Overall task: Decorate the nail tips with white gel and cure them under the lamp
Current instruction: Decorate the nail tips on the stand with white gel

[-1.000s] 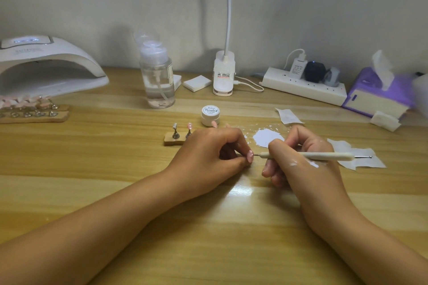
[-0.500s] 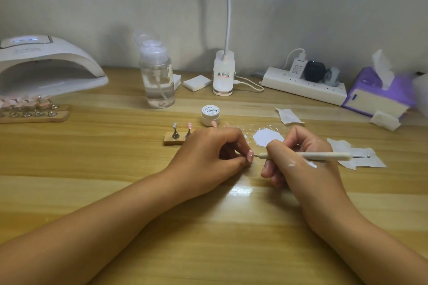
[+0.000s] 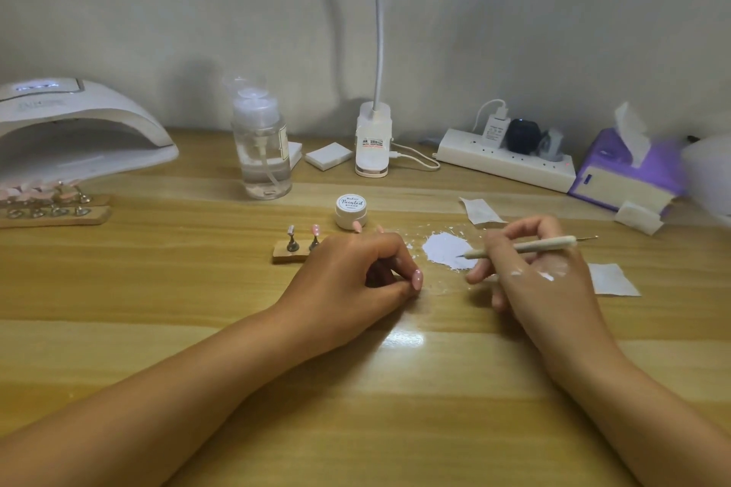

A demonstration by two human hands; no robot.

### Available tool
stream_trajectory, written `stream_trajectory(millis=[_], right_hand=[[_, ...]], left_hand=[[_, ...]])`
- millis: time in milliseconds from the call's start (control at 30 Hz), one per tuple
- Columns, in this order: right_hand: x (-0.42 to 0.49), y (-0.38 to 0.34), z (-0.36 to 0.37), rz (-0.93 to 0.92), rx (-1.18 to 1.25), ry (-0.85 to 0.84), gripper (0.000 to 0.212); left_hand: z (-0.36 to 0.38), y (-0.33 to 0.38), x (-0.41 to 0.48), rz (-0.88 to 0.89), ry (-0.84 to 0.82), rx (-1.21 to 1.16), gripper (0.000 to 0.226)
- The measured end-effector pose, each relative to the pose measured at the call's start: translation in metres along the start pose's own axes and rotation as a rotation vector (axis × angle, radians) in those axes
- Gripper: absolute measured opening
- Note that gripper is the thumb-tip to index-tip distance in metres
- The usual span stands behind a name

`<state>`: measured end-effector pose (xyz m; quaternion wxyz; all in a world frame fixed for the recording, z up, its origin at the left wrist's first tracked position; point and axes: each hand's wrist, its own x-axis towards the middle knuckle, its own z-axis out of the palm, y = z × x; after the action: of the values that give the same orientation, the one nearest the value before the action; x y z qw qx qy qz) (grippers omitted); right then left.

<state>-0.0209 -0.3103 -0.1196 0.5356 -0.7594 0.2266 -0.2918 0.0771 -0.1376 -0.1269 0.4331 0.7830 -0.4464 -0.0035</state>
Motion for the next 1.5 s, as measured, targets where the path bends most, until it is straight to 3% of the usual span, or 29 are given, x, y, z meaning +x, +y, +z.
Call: stream_trajectory(millis=[400,600,700,800,900,1267,1500], right_hand=[[-0.002,-0.003,0.002,-0.002,-0.115,-0.053,0.022],[-0.008,-0.009,0.002,-0.150,0.035,0.118,0.019],[-0.018,-0.021,0.007,-0.126,0.205,-0.005,0.012],[-0.024,-0.023,0.016,0.050,0.331,-0.123,0.022],[-0.027,-0.021,0.021,0.129,0.360,-0.126,0.022],[-0.026,-0.015,0.021,0.071,0.266,-0.162,0.027],[-0.024,-0.014,0.023,0.072,0.238,-0.171,0.018]], left_hand=[[-0.001,0.003,0.000,0.005,-0.006,0.019,0.012],[0.000,0.002,0.000,0.009,0.001,0.013,0.013],[0.000,0.001,0.000,0.018,0.003,0.021,0.012],[0.000,0.000,0.000,0.035,0.001,0.024,0.012],[0.000,0.000,0.000,0.046,-0.002,0.025,0.015],[0.000,-0.001,0.000,0.038,-0.011,-0.011,0.011],[0.000,-0.001,0.000,0.035,-0.013,-0.010,0.009]])
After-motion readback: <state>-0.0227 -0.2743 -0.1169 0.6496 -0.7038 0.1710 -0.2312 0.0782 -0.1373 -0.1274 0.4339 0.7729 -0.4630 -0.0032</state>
